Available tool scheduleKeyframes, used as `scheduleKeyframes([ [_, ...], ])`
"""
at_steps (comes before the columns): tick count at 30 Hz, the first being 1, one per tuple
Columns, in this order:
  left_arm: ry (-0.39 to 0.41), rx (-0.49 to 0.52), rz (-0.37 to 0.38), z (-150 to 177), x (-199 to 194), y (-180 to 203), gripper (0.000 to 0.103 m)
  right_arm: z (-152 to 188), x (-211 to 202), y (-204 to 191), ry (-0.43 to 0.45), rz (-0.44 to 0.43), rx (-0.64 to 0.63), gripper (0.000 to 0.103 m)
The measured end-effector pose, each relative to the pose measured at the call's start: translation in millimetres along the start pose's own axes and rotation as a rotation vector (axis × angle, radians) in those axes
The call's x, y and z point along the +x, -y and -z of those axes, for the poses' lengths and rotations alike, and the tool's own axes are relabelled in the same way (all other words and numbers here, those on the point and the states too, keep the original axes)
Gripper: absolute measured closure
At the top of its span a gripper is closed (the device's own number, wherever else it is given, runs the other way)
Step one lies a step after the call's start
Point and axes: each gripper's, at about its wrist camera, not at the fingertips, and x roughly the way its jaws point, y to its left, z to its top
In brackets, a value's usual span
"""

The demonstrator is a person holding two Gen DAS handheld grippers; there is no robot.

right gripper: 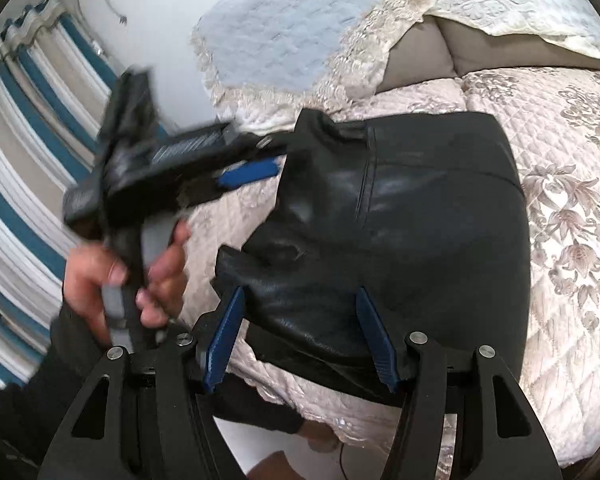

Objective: Fold large clothes

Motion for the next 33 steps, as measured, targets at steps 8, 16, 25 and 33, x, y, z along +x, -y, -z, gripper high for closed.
scheduleKeyframes([
  [8, -0.057, -0.029, -0.009, 22.3, 22.1, -22.1, 0.094, 10.6, 5.3, 7.0, -0.040, -0.020, -0.024, 0.048],
  [16, -0.031, -0.045, 0.007, 39.9, -10.7, -29.8, 0.069, 9.0, 1.6, 7.0, -0.058, -0.016, -0.058, 0.049],
  [25, -0.128, -0.163, 0.090, 46.7, 1.2, -36.3, 0.038, 13.1, 3.9, 3.0, -0.066, 0.014, -0.102, 0.049],
  [33, -0.131, -0.128, 0.103, 34.7, 18.2, -20.4, 0.095, 11.2, 3.6, 2.9, -0.064, 0.022, -0.090, 0.049],
])
